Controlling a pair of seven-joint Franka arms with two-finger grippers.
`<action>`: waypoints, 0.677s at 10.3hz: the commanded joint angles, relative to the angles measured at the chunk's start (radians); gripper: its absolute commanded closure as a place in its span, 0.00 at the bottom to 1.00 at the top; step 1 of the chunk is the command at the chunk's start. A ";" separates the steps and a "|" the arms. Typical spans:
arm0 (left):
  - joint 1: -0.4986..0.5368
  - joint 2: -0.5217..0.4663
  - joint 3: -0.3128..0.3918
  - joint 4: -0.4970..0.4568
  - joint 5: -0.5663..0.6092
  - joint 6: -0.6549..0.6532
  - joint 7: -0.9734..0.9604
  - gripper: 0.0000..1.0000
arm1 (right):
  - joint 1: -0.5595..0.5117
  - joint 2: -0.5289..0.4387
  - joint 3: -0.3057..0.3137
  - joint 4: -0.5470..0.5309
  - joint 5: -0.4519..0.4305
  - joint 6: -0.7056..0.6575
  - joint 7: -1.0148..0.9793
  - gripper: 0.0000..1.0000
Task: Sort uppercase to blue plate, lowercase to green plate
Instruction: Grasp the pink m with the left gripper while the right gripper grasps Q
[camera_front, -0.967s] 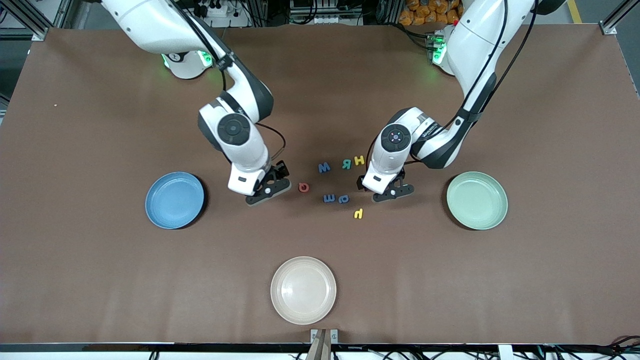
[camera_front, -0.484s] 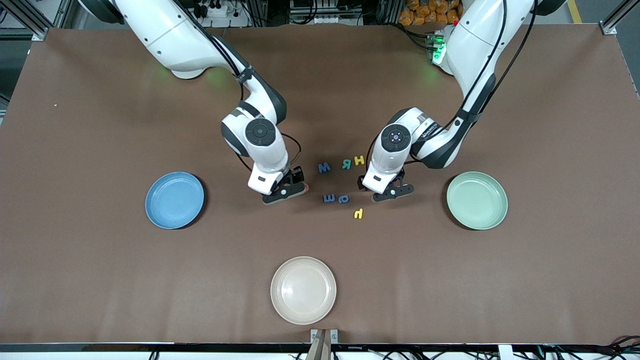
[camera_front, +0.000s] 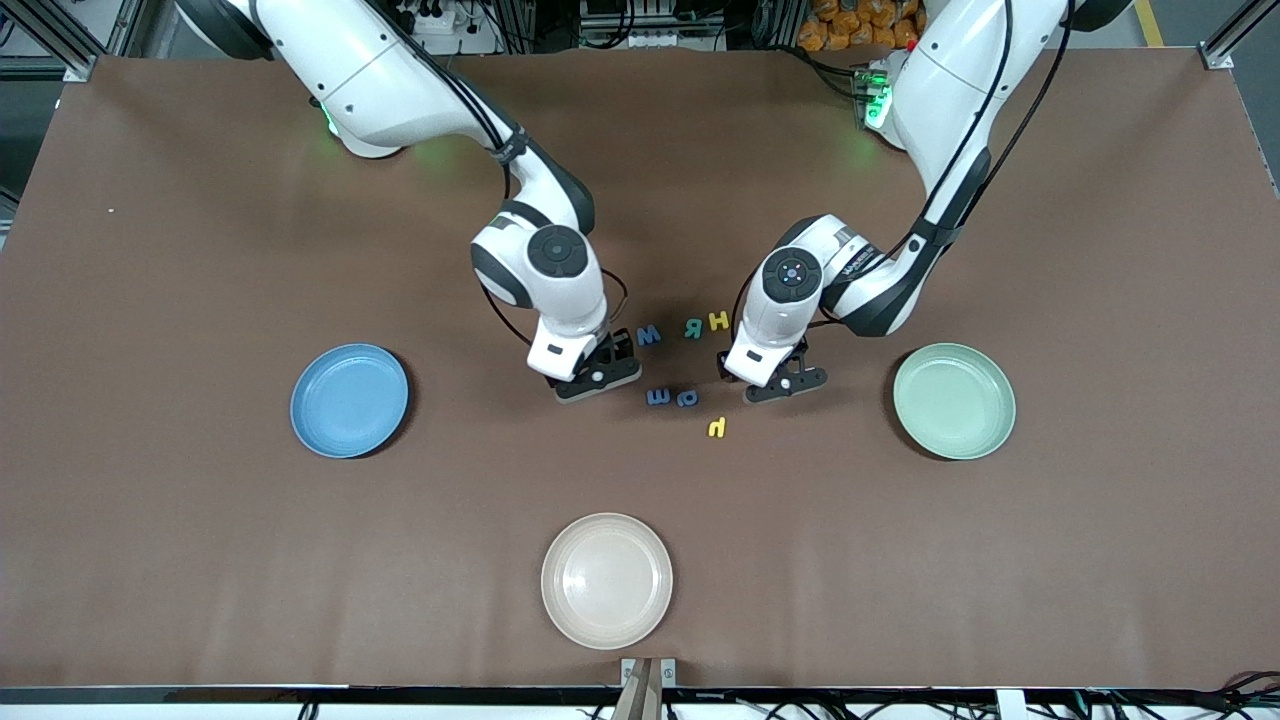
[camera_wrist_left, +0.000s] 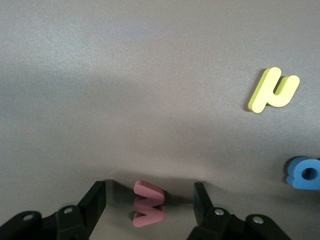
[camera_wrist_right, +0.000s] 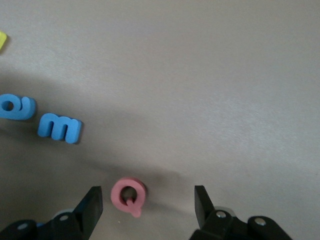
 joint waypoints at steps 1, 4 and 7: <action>-0.001 -0.002 -0.008 -0.009 0.036 0.018 -0.043 0.32 | -0.001 0.067 0.023 0.040 -0.113 -0.006 0.106 0.18; -0.001 0.000 -0.012 -0.008 0.057 0.018 -0.044 0.42 | -0.010 0.068 0.033 0.038 -0.114 -0.008 0.126 0.20; 0.001 0.005 -0.016 -0.008 0.065 0.018 -0.044 0.52 | -0.015 0.072 0.056 0.038 -0.115 -0.008 0.195 0.20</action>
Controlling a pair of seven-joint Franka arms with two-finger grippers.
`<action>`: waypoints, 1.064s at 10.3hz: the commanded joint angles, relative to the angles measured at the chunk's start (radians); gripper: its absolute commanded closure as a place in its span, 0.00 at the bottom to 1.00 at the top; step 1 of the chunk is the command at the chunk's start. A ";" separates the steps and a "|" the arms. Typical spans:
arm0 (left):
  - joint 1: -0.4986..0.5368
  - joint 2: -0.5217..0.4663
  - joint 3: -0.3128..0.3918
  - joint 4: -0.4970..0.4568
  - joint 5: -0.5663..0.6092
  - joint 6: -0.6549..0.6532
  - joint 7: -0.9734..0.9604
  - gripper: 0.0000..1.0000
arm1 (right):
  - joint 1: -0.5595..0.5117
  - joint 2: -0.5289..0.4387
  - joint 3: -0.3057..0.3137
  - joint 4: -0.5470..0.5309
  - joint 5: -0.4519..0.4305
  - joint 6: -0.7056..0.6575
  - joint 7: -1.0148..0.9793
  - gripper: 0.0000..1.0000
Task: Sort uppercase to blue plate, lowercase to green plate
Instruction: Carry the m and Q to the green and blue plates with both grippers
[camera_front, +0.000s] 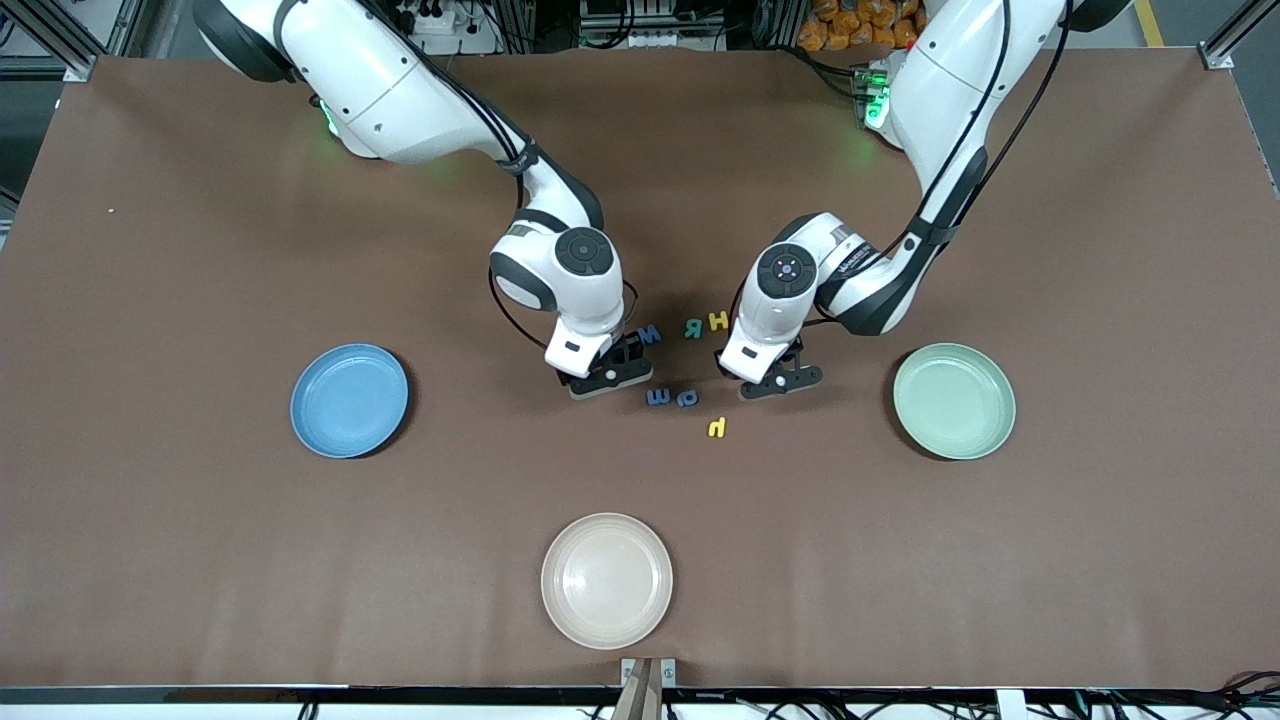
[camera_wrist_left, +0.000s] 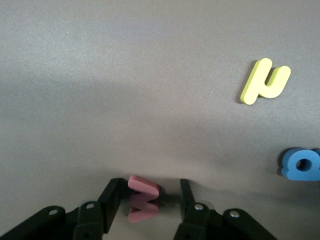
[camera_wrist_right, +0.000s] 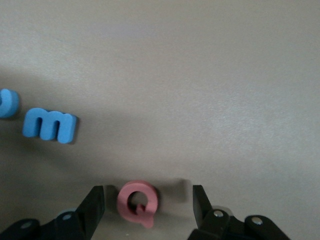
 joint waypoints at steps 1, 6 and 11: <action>0.001 0.004 -0.004 -0.006 0.065 0.013 -0.056 0.60 | -0.015 0.012 0.028 0.017 -0.024 -0.009 0.053 0.20; 0.004 0.013 -0.014 -0.006 0.124 0.012 -0.092 0.93 | -0.022 0.020 0.038 0.014 -0.026 -0.009 0.056 0.24; 0.111 -0.103 -0.046 0.007 0.121 -0.160 0.167 1.00 | -0.043 0.028 0.038 0.012 -0.021 -0.009 0.056 0.49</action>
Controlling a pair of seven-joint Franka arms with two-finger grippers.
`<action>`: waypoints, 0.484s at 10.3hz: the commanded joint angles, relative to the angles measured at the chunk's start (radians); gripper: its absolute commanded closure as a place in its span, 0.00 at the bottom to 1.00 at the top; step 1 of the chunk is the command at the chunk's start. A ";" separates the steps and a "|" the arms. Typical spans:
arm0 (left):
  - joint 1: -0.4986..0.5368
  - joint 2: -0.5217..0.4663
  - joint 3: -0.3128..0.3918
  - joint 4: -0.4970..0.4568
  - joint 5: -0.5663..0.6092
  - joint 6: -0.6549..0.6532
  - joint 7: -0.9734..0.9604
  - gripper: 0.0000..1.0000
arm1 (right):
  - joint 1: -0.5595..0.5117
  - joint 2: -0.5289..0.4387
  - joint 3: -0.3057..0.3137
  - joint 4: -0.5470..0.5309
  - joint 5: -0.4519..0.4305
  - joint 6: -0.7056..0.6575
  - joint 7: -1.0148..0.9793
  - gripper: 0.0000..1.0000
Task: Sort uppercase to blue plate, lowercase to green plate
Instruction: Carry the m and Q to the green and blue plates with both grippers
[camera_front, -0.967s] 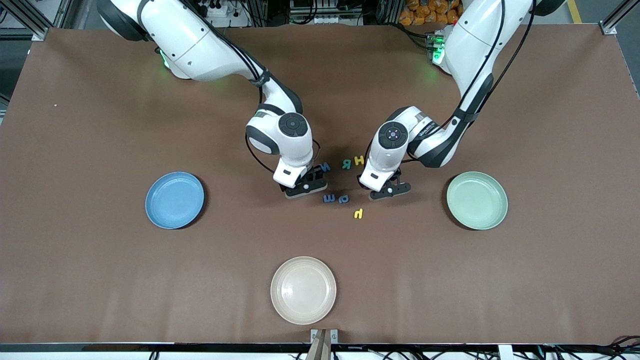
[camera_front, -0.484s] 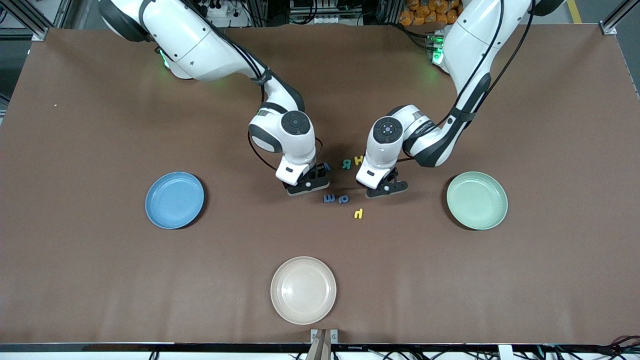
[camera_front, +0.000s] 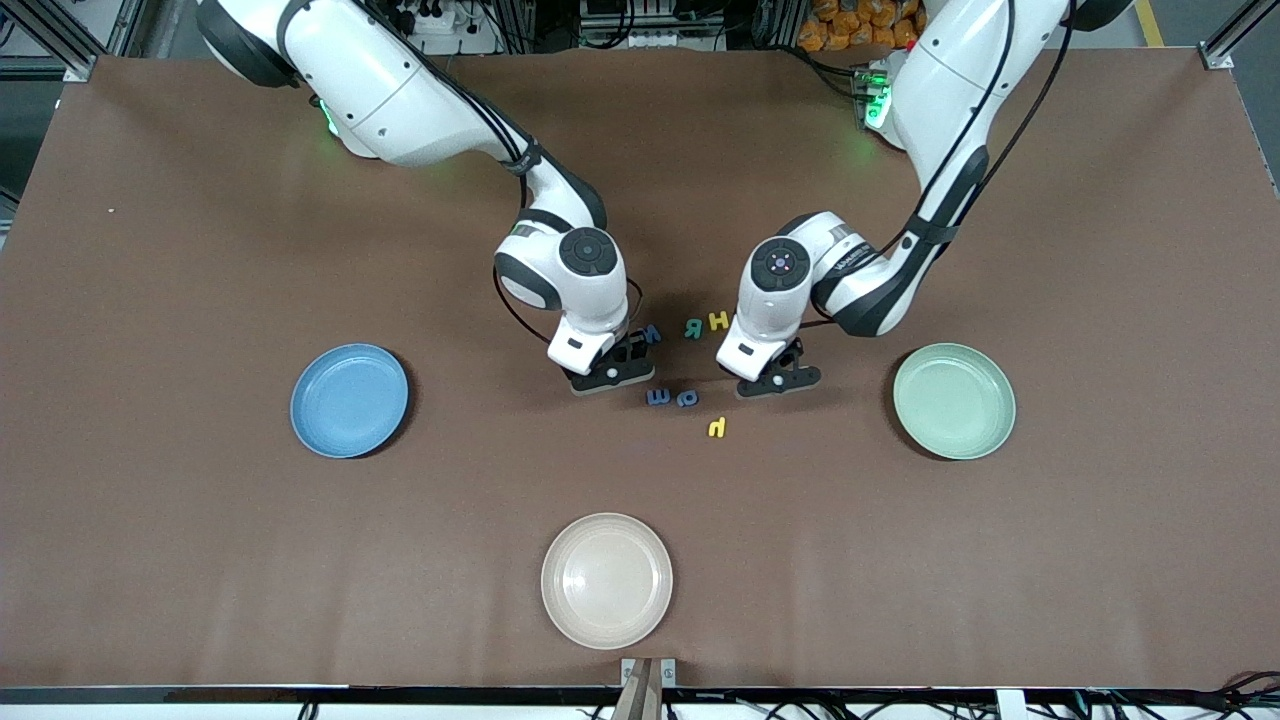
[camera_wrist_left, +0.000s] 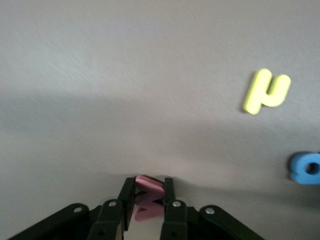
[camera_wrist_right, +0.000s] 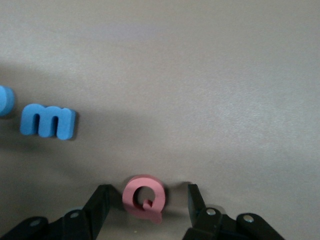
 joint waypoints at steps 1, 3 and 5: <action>0.122 -0.119 -0.042 -0.007 0.012 -0.144 0.220 1.00 | -0.029 0.012 0.021 0.011 -0.021 -0.007 0.014 0.63; 0.294 -0.154 -0.126 -0.004 0.010 -0.203 0.419 1.00 | -0.032 0.012 0.023 0.011 -0.023 -0.013 0.016 1.00; 0.421 -0.156 -0.168 -0.006 0.010 -0.209 0.578 1.00 | -0.050 0.006 0.023 0.013 -0.023 -0.021 0.007 1.00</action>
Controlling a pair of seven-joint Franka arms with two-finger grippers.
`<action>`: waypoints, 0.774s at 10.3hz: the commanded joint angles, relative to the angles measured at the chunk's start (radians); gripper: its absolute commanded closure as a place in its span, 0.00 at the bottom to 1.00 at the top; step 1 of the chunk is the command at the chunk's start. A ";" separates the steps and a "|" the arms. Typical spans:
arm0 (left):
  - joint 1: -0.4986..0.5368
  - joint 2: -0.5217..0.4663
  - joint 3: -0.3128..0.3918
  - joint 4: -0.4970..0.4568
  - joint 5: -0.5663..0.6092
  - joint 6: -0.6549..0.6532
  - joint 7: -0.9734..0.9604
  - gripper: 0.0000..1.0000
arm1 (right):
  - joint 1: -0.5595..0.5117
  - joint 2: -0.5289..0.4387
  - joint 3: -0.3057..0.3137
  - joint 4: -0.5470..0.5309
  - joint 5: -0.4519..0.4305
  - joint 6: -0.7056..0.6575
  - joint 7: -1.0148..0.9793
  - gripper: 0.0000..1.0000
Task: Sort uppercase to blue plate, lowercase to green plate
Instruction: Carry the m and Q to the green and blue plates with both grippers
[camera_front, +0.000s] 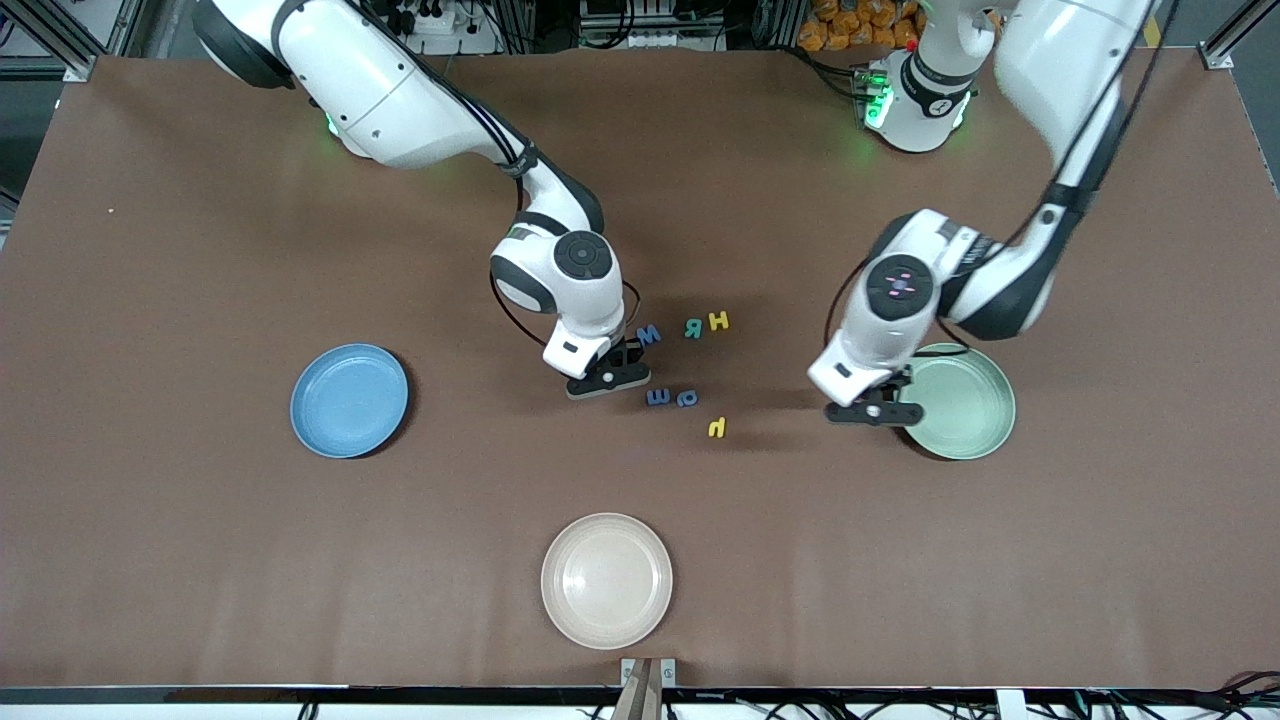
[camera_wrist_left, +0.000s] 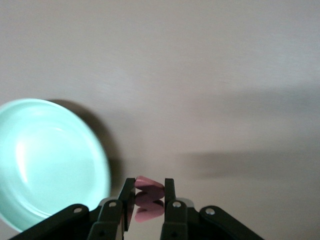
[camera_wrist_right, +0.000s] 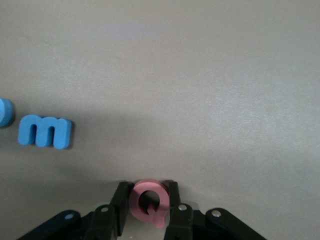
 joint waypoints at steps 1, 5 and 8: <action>0.129 -0.003 -0.038 -0.030 0.012 -0.003 0.145 1.00 | -0.054 -0.009 0.024 0.007 -0.021 -0.049 0.006 1.00; 0.242 0.041 -0.036 -0.053 0.013 0.023 0.212 1.00 | -0.244 -0.139 0.116 0.004 0.093 -0.265 -0.021 1.00; 0.257 0.055 -0.036 -0.044 0.010 0.033 0.195 0.51 | -0.398 -0.298 0.110 -0.041 0.219 -0.495 -0.332 1.00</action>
